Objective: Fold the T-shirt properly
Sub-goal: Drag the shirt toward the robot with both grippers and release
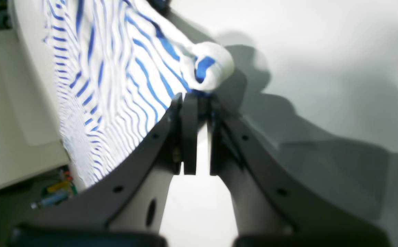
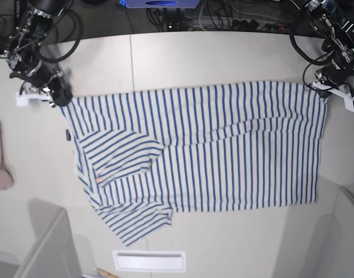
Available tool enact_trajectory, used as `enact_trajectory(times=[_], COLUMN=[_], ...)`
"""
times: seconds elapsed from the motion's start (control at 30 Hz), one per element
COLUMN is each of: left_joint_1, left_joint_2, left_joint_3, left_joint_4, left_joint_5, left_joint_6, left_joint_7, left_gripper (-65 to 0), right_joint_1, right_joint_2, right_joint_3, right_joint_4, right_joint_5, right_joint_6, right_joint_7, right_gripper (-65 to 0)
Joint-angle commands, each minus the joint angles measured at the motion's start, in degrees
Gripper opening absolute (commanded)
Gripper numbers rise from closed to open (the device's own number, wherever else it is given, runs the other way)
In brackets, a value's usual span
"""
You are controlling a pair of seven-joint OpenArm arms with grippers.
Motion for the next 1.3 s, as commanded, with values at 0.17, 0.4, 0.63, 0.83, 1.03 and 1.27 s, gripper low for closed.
enact_trajectory(times=[0.17, 0.4, 0.63, 0.83, 1.03, 1.27], left_joint_1=[4.8, 6.29, 7.52, 10.25, 13.41, 17.28], left_joint_2=[-1.11, -2.43, -3.66, -3.75, -3.66, -3.48], left_joint_3=[-0.2, -0.2, -0.55, -0.55, -0.64, -0.72], left_joint_4=[-3.85, -4.47, -4.21, -4.21, -2.97, 1.16], left_joint_5=[0.18, 0.18, 0.18, -0.26, -0.26, -0.26], left_joint_6=[0.14, 0.14, 0.14, 0.14, 0.14, 0.14], left_joint_7=[-5.73, -5.64, -5.47, -5.55, -5.73, -5.82], left_gripper=[-65.0, -65.0, -65.0, -65.0, -65.0, -65.0], right_joint_1=[-5.67, -8.39, -9.27, -12.61, -14.37, -18.15], right_joint_2=[-1.16, -0.99, -0.46, -0.72, -1.25, -1.51], right_joint_3=[0.33, 0.33, 3.32, 5.43, 5.34, 5.17], right_joint_4=[8.33, 8.94, 9.56, 12.99, 13.07, 15.36], right_joint_5=[0.78, 0.78, 0.78, 0.78, 0.78, 0.87], right_joint_6=[0.65, 0.57, 0.57, 0.57, 0.57, 0.57], right_joint_7=[1.0, 1.7, 1.09, -1.64, -1.81, -1.81], right_gripper=[-65.0, -65.0, -65.0, -65.0, -65.0, -65.0])
